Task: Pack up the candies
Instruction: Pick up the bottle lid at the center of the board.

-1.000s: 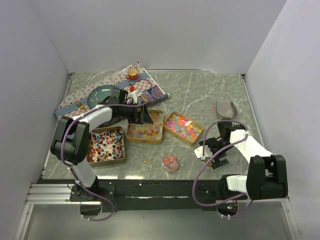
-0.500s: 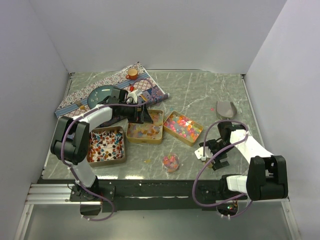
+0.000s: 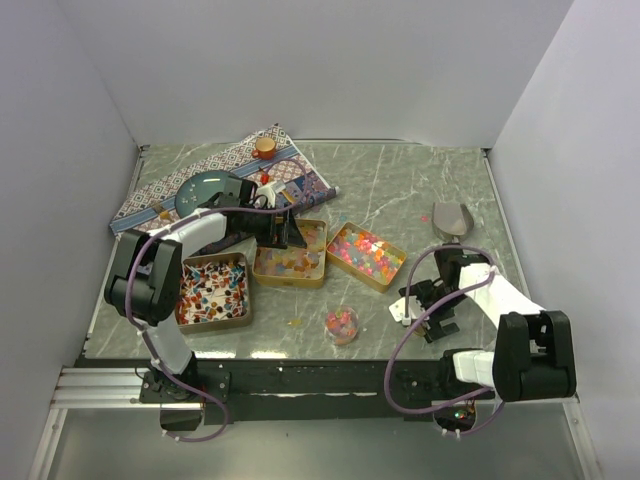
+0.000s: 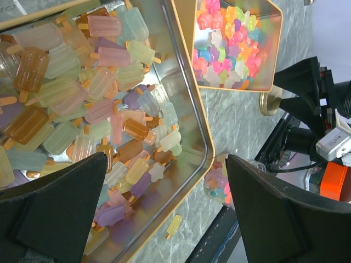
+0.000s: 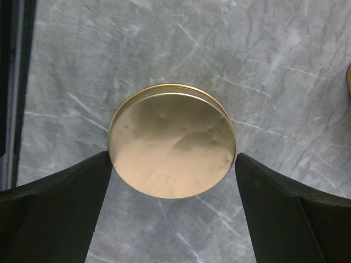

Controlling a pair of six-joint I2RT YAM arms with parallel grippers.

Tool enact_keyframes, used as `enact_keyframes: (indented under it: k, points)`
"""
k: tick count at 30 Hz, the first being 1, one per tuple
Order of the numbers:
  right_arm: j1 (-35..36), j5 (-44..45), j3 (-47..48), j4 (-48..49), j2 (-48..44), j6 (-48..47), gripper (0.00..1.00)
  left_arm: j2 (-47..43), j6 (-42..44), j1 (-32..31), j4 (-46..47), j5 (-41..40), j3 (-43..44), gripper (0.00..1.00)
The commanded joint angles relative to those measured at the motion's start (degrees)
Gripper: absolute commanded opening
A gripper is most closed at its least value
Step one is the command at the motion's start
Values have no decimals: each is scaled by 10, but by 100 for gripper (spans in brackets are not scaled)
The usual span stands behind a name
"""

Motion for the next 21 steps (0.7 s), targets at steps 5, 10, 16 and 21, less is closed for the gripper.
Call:
enact_keyframes:
  k: [5,10,16,21]
  points:
    - [0,-11,16,15,19,-26,92,-3,0,-2,11,12,19,97]
    - [0,-54,43,-22,-14,0,83,-16,5,-2,5,10,19,97]
    - [14,-116,148,-125,-88,36,82,-40,-1,0,20,14,10,97]
    - [104,-134,221,-124,-96,134,82,-74,-5,1,28,5,-1,97]
